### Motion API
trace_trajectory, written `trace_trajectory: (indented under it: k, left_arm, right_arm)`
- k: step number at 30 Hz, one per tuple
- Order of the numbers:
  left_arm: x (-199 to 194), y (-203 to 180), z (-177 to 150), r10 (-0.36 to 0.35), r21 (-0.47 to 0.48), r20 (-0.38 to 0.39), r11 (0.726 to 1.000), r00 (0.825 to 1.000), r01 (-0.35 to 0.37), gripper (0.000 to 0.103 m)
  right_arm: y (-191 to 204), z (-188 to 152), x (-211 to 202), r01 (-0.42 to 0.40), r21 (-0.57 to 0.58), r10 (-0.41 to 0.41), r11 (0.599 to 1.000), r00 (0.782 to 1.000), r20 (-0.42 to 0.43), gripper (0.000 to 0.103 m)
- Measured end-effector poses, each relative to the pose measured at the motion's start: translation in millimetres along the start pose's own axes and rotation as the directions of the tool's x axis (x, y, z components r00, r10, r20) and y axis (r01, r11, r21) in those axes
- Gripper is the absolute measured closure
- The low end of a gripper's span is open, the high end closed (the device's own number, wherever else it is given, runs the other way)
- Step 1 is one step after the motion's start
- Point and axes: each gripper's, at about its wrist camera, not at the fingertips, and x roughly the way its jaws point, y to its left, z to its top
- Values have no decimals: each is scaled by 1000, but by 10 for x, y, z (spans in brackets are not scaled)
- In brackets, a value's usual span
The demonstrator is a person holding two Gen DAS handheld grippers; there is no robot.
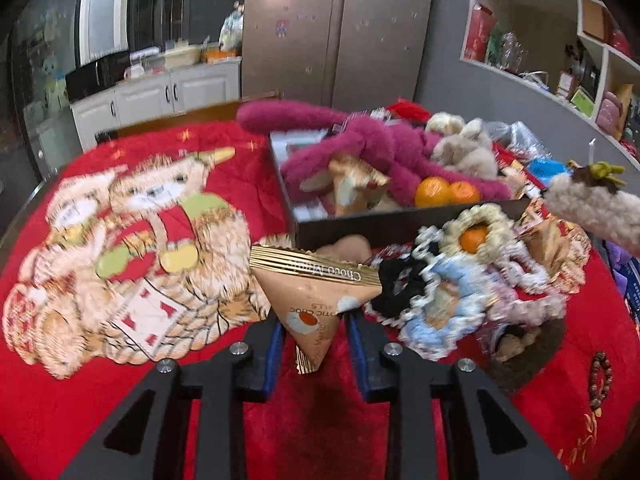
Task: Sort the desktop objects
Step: 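Carry the packet with the left tool and the plush with the right tool over the box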
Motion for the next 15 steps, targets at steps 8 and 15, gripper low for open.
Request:
trace_trajectory:
  k: [8, 15]
  left_arm:
    - [-360, -135, 280, -28, 10, 87, 1000, 996, 27, 74]
    - [-340, -170, 827, 34, -38, 130, 999, 991, -30, 74]
  right_arm:
    - [16, 157, -84, 11, 8, -11, 1000, 999, 40, 73]
    - [101, 451, 24, 45, -47, -42, 998, 997, 66, 73]
